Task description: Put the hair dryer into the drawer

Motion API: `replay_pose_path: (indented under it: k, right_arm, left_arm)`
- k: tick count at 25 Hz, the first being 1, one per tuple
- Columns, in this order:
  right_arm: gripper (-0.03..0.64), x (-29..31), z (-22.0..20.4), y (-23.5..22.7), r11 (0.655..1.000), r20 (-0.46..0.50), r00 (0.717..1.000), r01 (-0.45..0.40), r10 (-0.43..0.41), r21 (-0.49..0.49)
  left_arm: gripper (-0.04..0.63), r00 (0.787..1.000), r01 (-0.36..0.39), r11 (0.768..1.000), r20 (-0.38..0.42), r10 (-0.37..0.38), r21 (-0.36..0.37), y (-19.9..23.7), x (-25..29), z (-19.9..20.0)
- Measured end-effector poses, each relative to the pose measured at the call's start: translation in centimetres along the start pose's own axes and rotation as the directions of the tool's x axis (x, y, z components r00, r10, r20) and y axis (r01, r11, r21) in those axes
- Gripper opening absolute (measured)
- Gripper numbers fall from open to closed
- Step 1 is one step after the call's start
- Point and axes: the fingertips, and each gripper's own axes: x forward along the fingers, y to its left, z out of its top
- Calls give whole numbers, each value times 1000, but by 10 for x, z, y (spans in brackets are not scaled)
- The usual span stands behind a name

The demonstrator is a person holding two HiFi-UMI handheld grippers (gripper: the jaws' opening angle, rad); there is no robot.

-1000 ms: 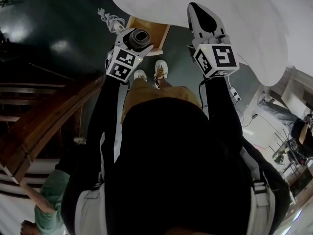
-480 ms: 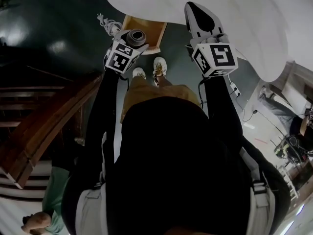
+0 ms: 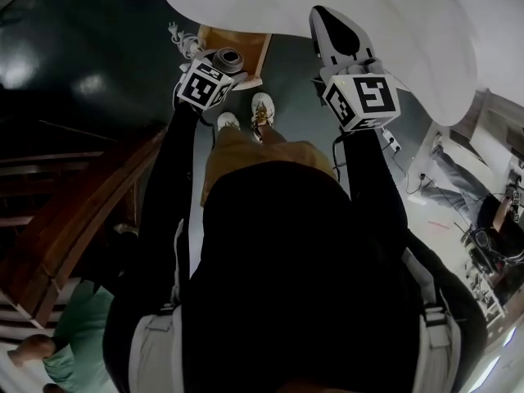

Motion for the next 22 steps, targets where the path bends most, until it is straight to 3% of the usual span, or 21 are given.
replay_pose_path:
  k: [13,22]
  right_arm:
    - [26,-16,-16,-9,999,-50,998,41,-42,-8]
    - [26,-25,-23,-10,998,-77,995,67,-68,-19]
  left_arm:
    - [373,990,93,990,-116,-81,109,-3,34,-12]
    - [373,964,197,949,-225,-142,246,-7,50,-14]
